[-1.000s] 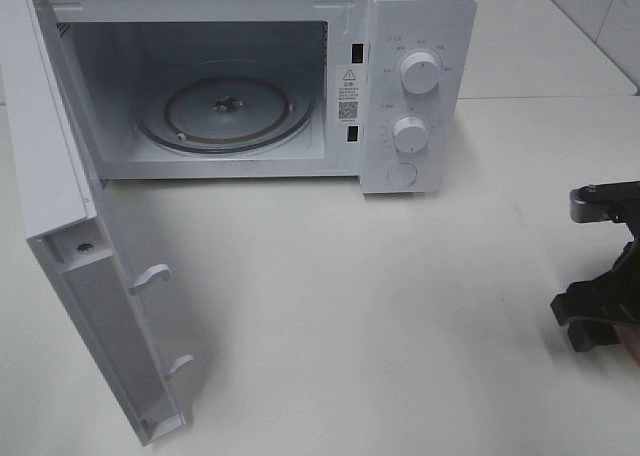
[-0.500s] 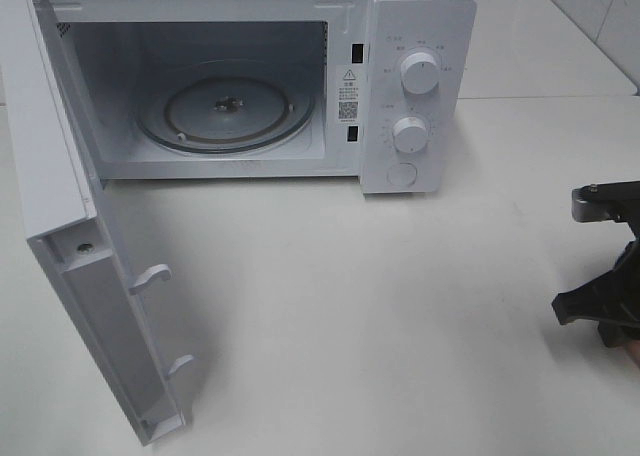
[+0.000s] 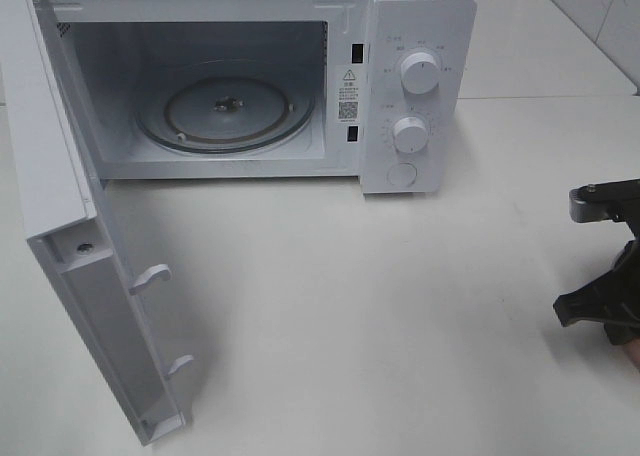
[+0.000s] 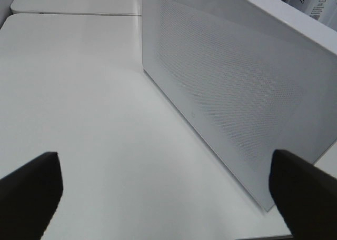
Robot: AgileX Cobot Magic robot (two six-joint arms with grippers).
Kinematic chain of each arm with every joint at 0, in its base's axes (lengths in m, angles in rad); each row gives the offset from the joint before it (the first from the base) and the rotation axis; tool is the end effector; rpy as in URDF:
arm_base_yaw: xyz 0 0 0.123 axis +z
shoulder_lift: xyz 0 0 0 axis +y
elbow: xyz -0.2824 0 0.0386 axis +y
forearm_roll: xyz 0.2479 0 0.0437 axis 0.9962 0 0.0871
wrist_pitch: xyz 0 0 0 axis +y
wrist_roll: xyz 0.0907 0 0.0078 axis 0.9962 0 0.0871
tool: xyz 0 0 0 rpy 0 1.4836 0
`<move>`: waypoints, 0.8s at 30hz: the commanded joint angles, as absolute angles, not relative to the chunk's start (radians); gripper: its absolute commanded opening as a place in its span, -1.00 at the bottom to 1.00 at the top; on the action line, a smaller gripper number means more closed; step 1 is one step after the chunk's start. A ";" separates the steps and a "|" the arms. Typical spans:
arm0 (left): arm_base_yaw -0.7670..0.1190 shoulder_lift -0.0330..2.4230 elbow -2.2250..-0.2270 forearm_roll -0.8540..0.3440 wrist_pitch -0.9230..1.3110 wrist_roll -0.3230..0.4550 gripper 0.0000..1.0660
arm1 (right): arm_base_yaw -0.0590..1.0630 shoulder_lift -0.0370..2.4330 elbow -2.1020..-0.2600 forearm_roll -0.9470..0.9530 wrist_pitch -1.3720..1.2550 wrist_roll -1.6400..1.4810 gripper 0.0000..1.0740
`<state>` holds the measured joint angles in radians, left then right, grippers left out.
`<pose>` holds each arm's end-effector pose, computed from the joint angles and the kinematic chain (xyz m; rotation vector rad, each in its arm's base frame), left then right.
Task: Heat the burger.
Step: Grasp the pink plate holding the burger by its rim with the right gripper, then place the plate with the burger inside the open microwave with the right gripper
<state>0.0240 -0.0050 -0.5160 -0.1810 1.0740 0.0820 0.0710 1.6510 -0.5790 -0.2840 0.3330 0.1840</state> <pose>-0.0085 -0.0146 0.2816 0.0708 2.0254 -0.1492 0.2417 0.0088 0.1171 -0.2066 2.8665 -0.1346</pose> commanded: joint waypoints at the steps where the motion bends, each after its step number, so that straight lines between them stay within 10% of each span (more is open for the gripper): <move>1: 0.020 -0.022 -0.514 -0.181 1.065 0.079 0.88 | 0.076 1.653 -0.578 -0.314 0.334 0.230 -1.00; 24: 0.020 -0.022 -0.514 -0.181 1.065 0.079 0.88 | 0.266 1.653 -0.648 -0.601 0.618 0.582 -1.00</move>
<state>0.0240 -0.0050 -0.5160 -0.1810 1.0740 0.0820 0.2400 1.6510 -0.6360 -0.5380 0.5590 0.5400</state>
